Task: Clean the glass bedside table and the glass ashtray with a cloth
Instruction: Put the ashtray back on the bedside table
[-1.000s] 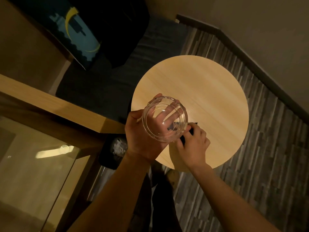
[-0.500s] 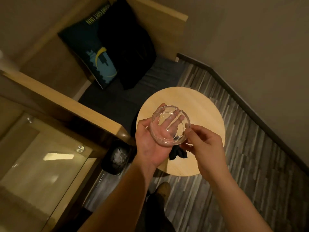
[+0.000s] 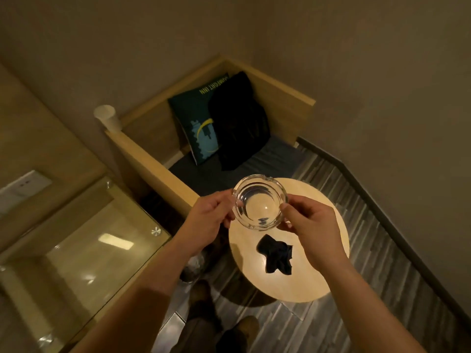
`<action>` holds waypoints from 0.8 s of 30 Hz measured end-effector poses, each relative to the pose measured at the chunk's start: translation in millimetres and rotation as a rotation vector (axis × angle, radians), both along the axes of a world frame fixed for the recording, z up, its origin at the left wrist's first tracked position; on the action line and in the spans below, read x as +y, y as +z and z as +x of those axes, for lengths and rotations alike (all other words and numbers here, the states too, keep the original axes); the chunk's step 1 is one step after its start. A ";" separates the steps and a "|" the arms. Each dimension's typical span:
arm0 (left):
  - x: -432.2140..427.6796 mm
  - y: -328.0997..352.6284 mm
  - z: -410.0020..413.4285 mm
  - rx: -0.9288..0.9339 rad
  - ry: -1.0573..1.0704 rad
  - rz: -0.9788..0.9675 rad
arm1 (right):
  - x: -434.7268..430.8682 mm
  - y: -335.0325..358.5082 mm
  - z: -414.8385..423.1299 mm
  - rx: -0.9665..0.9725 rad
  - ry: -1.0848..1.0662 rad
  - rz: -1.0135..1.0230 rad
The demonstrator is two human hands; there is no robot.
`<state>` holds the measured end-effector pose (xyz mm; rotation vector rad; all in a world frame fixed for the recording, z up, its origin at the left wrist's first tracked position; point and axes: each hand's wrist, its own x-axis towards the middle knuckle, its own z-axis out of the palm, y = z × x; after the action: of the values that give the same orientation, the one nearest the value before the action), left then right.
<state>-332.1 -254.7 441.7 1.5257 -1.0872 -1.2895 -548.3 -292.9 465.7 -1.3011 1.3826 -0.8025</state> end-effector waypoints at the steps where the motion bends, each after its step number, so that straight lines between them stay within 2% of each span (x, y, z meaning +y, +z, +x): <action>1: 2.9 4.4 8.1 -0.009 0.007 -0.007 | -2.0 3.1 8.1 -0.003 0.025 -0.003; 7: 31.1 19.8 65.8 0.032 0.191 -0.016 | -13.2 10.0 72.4 -0.034 0.184 0.025; 11: 57.3 7.7 120.8 0.047 0.299 -0.011 | -10.9 5.0 136.6 -0.104 0.269 0.131; 16: 102.4 -5.3 200.5 0.110 0.461 -0.044 | 6.5 -10.8 234.8 -0.141 0.355 0.221; 24: 179.7 -24.8 353.3 0.113 0.636 -0.059 | 53.4 -30.9 415.5 -0.185 0.499 0.310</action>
<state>21.1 -75.1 416.9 1.5567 -0.4923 -0.8756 -132.8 -239.6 434.8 -1.2174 0.9315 -0.3409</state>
